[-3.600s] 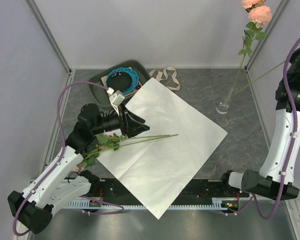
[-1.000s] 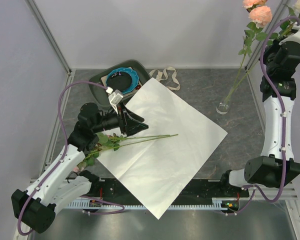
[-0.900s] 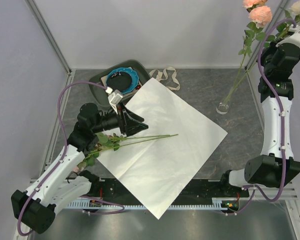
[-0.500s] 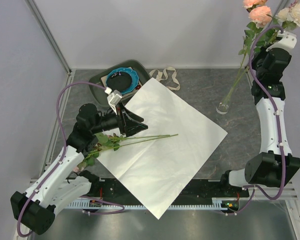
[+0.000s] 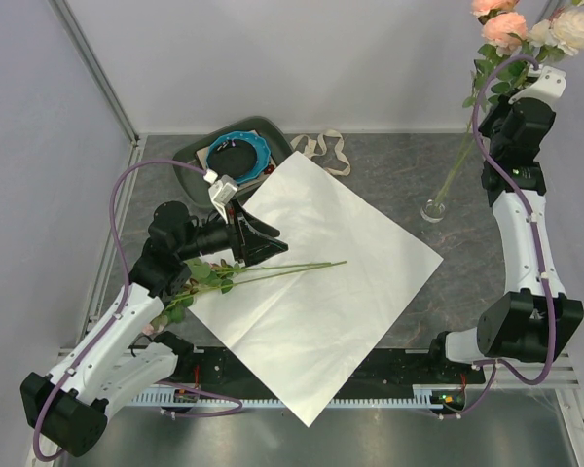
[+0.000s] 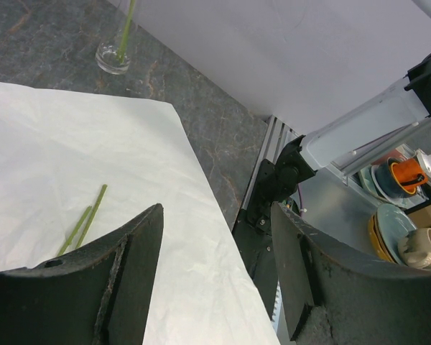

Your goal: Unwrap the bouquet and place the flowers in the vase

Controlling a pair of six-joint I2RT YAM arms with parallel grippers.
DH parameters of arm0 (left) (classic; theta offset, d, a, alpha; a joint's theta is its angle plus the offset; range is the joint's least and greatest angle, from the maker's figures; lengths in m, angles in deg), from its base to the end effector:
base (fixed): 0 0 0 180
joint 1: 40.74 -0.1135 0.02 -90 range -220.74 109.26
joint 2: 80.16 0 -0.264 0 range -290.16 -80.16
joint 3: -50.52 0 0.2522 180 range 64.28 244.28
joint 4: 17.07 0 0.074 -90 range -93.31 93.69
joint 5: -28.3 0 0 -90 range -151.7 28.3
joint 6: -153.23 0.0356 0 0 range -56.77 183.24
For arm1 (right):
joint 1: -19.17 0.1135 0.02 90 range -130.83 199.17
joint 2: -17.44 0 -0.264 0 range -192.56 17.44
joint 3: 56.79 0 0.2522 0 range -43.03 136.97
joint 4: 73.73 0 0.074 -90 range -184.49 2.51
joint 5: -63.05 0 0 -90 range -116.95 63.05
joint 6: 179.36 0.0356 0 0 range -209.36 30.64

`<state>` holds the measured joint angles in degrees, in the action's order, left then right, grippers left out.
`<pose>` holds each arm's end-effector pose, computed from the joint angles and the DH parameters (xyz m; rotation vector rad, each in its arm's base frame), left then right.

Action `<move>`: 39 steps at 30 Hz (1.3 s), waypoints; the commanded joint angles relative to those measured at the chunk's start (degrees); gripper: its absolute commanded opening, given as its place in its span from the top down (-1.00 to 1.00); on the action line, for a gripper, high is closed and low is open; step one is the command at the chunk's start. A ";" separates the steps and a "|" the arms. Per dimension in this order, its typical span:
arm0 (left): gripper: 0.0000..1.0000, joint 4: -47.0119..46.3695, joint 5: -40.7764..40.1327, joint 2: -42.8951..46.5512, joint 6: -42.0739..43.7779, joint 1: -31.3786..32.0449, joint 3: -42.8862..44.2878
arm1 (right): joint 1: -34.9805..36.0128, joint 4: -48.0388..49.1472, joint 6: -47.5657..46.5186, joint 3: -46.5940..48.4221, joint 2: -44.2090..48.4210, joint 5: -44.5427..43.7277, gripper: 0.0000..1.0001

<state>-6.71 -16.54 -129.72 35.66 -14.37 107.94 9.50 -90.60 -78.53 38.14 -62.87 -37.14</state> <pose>0.1658 -0.1104 0.3446 0.6412 1.6610 -1.3313 0.3228 -0.0614 0.4331 0.4210 1.5549 -0.1275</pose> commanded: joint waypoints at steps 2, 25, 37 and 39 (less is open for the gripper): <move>-0.36 -1.79 0.27 0.61 -0.73 -0.27 -0.15 | 0.53 2.67 -0.63 -1.36 -0.81 -0.88 0.85; -0.36 -1.96 0.45 0.78 -0.90 -0.27 -0.24 | 0.79 4.70 0.16 -4.96 -0.02 -1.76 0.44; -0.36 -1.96 0.62 0.87 -0.90 -0.27 -0.33 | 0.80 4.00 0.16 -5.40 1.12 -2.37 0.12; -0.36 -1.96 0.71 0.78 -0.90 -0.27 -0.33 | 0.88 3.47 0.33 -5.40 1.65 -2.55 0.07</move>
<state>-6.73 -16.51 -129.72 35.66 -14.37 107.92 10.07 -87.24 -78.47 32.85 -63.62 -38.89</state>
